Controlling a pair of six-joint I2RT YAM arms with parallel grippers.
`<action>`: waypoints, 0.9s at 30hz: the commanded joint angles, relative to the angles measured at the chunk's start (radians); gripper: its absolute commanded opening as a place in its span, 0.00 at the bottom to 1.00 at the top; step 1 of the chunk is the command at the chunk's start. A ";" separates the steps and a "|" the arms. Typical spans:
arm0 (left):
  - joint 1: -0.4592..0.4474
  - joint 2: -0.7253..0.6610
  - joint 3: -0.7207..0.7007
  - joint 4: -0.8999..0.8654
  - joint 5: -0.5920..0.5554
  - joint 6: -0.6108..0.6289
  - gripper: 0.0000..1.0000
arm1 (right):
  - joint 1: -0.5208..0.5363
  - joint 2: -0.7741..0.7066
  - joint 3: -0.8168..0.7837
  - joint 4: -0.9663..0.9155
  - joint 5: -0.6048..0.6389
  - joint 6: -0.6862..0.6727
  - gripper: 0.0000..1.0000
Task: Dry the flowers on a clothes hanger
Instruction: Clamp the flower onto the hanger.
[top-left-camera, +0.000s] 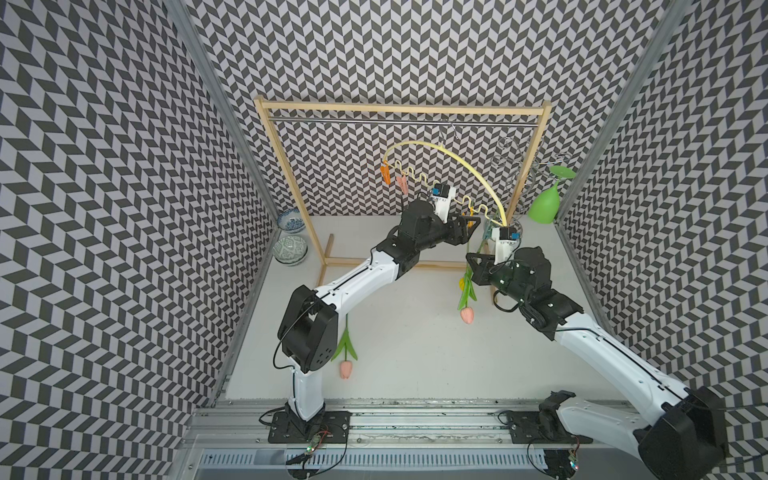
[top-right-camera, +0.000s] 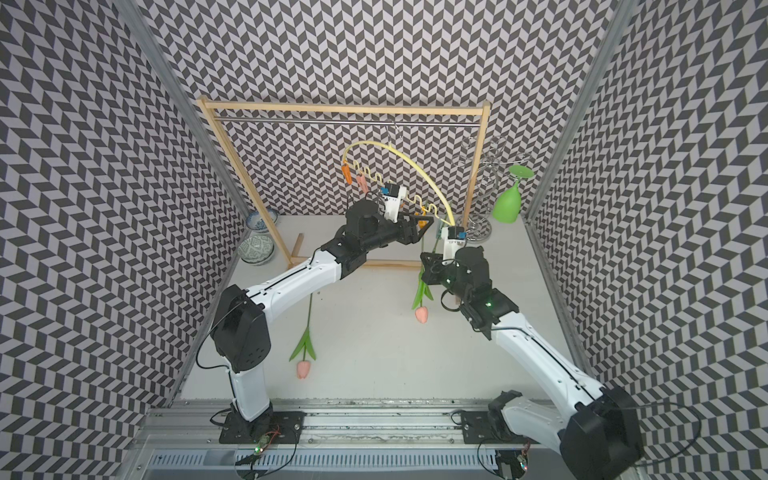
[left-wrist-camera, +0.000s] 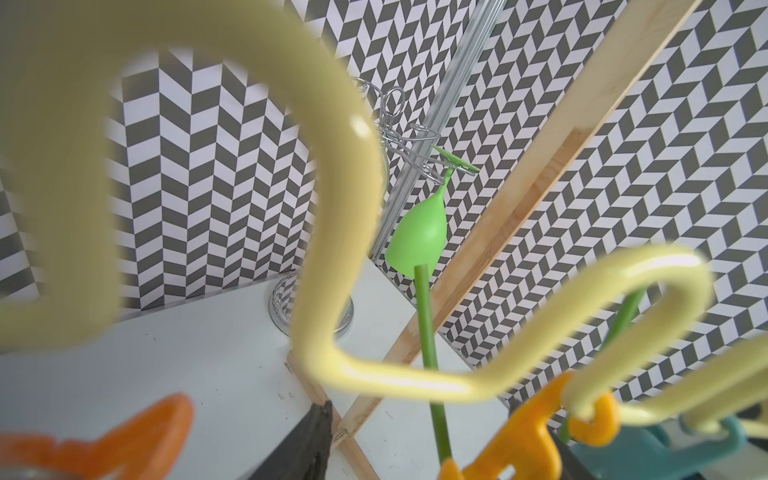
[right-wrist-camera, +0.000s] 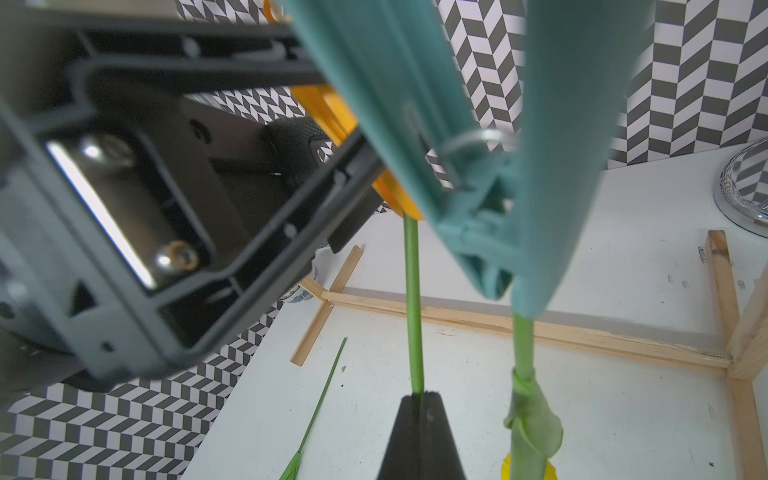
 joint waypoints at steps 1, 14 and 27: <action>0.003 -0.027 -0.009 0.047 0.034 0.000 0.71 | -0.004 -0.012 -0.007 0.055 -0.008 0.005 0.00; 0.003 -0.036 -0.029 0.051 0.024 0.021 0.67 | -0.004 -0.009 -0.007 0.049 0.017 0.001 0.16; 0.004 -0.040 -0.084 0.012 -0.074 0.084 0.67 | -0.015 0.000 -0.025 0.037 0.069 0.004 0.43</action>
